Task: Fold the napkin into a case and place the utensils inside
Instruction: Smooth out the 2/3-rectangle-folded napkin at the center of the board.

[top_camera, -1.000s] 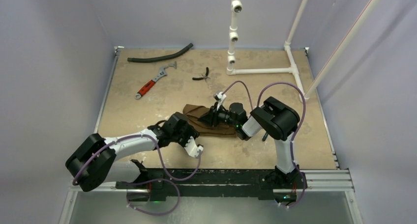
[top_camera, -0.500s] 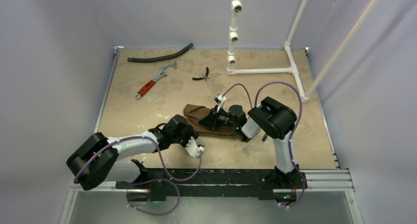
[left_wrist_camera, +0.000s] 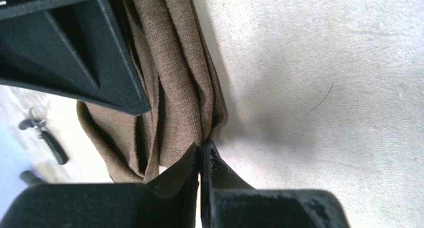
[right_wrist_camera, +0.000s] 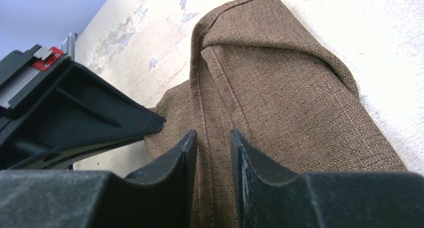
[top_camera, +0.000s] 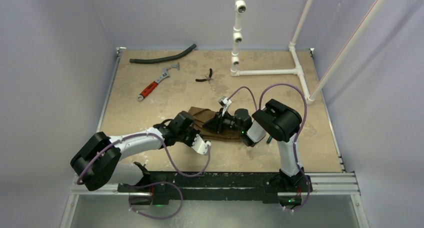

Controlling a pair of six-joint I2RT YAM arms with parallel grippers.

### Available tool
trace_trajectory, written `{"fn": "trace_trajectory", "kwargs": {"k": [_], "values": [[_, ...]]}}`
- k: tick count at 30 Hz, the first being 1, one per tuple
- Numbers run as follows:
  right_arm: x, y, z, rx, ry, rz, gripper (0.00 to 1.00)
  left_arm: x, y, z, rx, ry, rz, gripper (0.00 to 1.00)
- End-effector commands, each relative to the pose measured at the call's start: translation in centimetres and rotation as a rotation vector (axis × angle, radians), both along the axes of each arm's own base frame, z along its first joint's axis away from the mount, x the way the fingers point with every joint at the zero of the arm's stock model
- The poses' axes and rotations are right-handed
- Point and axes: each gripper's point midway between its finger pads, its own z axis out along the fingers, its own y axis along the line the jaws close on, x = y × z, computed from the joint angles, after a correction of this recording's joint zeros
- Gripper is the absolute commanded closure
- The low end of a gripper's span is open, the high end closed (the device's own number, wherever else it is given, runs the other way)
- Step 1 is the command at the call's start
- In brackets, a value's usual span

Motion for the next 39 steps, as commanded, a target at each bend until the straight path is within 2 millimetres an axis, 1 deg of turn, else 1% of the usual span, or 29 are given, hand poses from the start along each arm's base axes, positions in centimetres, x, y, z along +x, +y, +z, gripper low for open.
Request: {"fn": "trace_trajectory", "kwargs": {"k": [1,4,6,9,12,15,18,19,21,27,28,30,33,39], "values": [[-1.4,-0.3,0.0,-0.004,-0.026,0.041,0.64,-1.3,-0.8,0.2,-0.053,0.187,0.035,1.00],[-1.6,-0.5,1.3,0.029,-0.093,0.040,0.58,-2.0,-0.3,0.0,-0.039,0.239,0.039,1.00],[-1.8,-1.2,2.9,0.062,-0.171,0.019,0.51,-2.5,0.0,0.0,-0.037,0.280,0.044,1.00],[-2.5,-1.9,5.4,0.108,-0.308,0.020,0.42,-3.3,0.2,0.0,-0.034,0.352,0.042,1.00],[-3.4,-2.1,6.4,0.073,-0.440,0.020,0.31,-4.0,0.2,0.3,-0.031,0.397,0.026,1.00],[-4.6,-2.6,7.0,0.076,-0.503,0.011,0.28,-4.5,0.2,0.5,-0.028,0.436,0.021,1.00],[-6.3,-3.1,7.9,0.122,-0.563,0.009,0.03,-4.6,0.3,0.6,-0.026,0.439,0.024,1.00],[-6.9,-2.9,8.1,0.135,-0.590,0.019,0.02,-4.5,0.4,0.6,-0.023,0.437,0.026,1.00],[-7.8,-2.2,7.9,0.135,-0.639,0.040,0.02,-4.5,0.5,0.7,-0.015,0.435,0.022,1.00],[-7.9,0.1,8.1,0.092,-0.751,0.019,0.02,-4.3,0.6,0.6,-0.003,0.421,0.017,1.00],[-7.6,0.2,8.2,0.066,-0.790,-0.004,0.02,-4.2,0.5,0.7,-0.005,0.419,0.018,1.00],[-7.6,0.6,8.5,0.039,-0.841,-0.030,0.02,-4.1,0.5,0.8,-0.009,0.418,0.021,1.00],[-7.9,0.4,9.1,0.020,-0.892,-0.080,0.02,-4.1,0.5,0.8,-0.006,0.419,0.022,1.00],[-9.3,-0.5,11.1,-0.003,-0.976,-0.157,0.02,-4.2,0.6,1.2,-0.005,0.419,0.021,1.00]]}}
